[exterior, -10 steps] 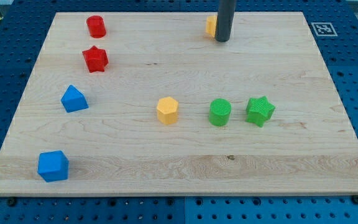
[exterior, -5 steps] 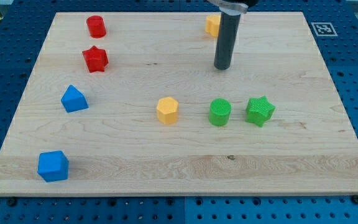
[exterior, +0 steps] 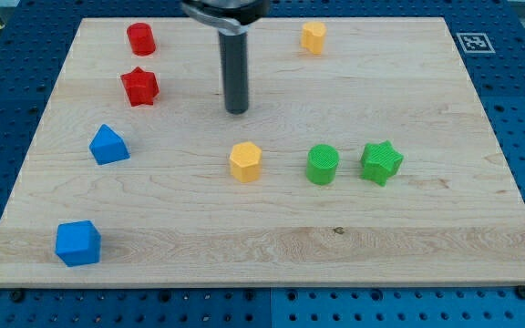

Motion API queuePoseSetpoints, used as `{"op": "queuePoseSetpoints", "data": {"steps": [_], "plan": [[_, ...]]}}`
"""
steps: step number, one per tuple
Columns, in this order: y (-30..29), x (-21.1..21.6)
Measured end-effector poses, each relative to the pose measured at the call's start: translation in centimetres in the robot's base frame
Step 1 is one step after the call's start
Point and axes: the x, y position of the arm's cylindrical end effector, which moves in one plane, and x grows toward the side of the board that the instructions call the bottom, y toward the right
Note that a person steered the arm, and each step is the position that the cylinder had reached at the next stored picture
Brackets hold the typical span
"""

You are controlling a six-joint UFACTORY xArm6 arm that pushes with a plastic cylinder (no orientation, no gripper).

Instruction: Move the yellow hexagon below the yellow heart

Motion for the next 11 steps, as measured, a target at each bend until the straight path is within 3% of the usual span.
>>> {"op": "queuePoseSetpoints", "data": {"steps": [2, 4, 5, 8, 11], "plan": [[-4.7, 2.1], [-4.6, 10.9], [-4.2, 12.7], [2.7, 12.7], [3.5, 4.4]]}}
